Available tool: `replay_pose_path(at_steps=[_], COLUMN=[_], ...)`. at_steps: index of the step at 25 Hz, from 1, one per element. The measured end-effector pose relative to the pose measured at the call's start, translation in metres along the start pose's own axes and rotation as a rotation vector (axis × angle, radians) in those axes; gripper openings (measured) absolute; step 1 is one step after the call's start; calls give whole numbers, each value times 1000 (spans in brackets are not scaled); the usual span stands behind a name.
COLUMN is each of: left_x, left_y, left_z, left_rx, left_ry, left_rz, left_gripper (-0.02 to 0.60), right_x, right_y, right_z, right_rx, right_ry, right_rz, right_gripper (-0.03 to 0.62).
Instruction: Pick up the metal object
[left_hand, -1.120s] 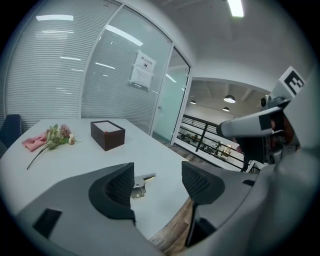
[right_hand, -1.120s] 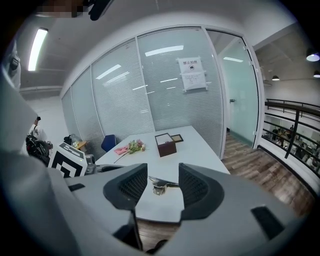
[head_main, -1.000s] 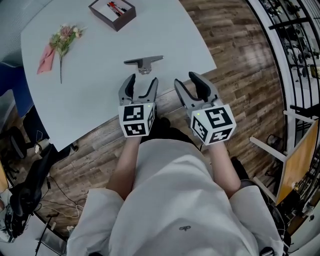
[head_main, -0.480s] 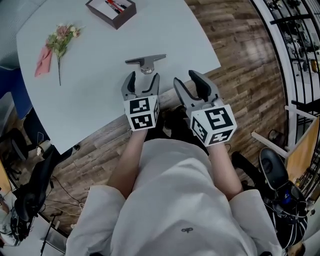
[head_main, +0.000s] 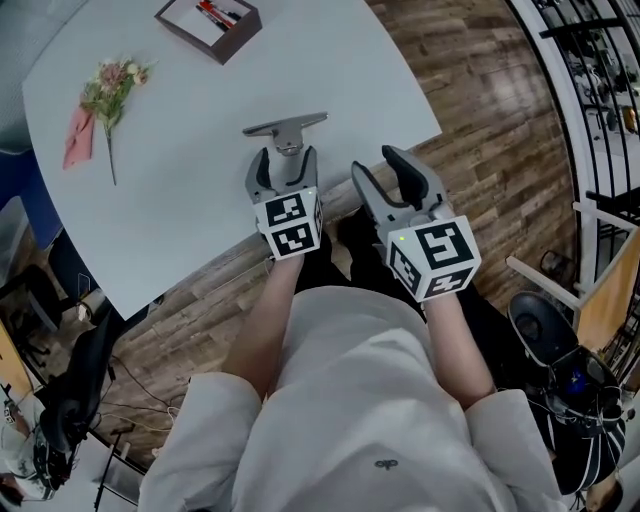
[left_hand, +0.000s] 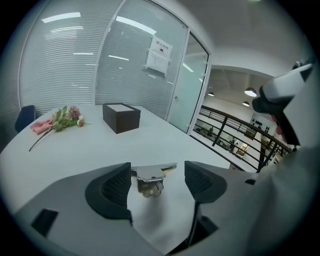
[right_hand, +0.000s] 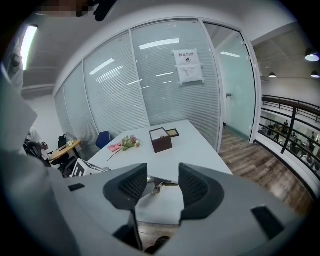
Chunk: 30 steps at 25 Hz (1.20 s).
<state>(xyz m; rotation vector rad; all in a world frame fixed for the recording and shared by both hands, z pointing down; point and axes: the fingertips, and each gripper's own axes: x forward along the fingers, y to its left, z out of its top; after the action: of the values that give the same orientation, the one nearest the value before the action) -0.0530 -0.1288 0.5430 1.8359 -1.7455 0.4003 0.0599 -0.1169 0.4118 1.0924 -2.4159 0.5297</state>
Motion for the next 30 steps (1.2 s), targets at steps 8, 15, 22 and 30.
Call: replay_pose_path(at_steps=[8, 15, 22, 30], left_x=[19, 34, 47, 59], left_y=[7, 11, 10, 14], left_z=[-13, -23, -30, -32], left_rx=[-24, -43, -23, -9], left_ry=[9, 45, 48, 39], left_rz=[67, 80, 93, 141], left_gripper=[322, 322, 322, 322], right_x=[4, 12, 13, 13], right_y=[-5, -4, -9, -17], right_z=[-3, -4, -8, -14], right_rx=[0, -9, 1, 12], right_ry=[28, 47, 61, 79], right_rz=[12, 23, 1, -7], right_gripper=[191, 190, 190, 190])
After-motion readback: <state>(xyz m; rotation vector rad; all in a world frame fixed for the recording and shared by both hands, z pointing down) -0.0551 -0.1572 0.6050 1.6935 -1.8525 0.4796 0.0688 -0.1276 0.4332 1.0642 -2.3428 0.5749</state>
